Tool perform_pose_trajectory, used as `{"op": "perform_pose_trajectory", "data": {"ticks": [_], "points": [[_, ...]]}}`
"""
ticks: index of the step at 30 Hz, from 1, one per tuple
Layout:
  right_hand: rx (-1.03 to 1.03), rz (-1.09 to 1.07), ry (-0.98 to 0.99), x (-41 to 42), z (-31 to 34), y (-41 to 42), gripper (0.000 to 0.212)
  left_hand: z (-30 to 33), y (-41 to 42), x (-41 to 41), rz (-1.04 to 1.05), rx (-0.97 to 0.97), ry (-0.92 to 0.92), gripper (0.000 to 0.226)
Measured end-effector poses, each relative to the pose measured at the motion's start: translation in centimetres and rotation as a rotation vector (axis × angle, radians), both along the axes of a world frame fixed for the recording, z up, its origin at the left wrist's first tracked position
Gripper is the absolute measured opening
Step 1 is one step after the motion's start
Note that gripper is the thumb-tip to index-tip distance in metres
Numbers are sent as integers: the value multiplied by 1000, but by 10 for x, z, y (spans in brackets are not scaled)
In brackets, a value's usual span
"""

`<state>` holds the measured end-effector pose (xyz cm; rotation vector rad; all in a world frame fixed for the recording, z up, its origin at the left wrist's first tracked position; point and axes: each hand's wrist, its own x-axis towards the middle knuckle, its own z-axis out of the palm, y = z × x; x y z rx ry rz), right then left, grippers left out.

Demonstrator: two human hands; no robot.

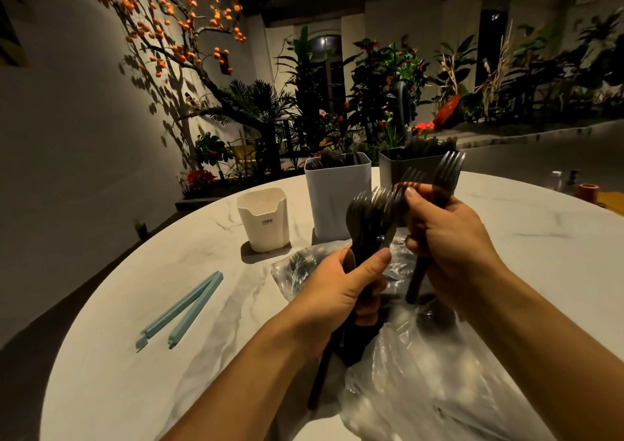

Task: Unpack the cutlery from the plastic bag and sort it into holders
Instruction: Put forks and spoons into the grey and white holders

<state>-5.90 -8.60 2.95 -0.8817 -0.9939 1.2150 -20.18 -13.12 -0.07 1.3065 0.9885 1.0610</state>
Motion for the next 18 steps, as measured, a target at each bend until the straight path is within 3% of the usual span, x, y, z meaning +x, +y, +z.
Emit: {"op": "perform_pose_trajectory", "data": {"ticks": [10, 16, 18], "points": [[-6, -158, 36, 3, 0, 7, 20, -2, 2, -5, -46, -103, -37, 39], [17, -185, 382, 17, 13, 8, 15, 4, 4, -16, -35, -112, -77, 42], [18, -112, 383, 20, 12, 8, 18, 3, 6, -17, 10, -101, -112, 40]]}}
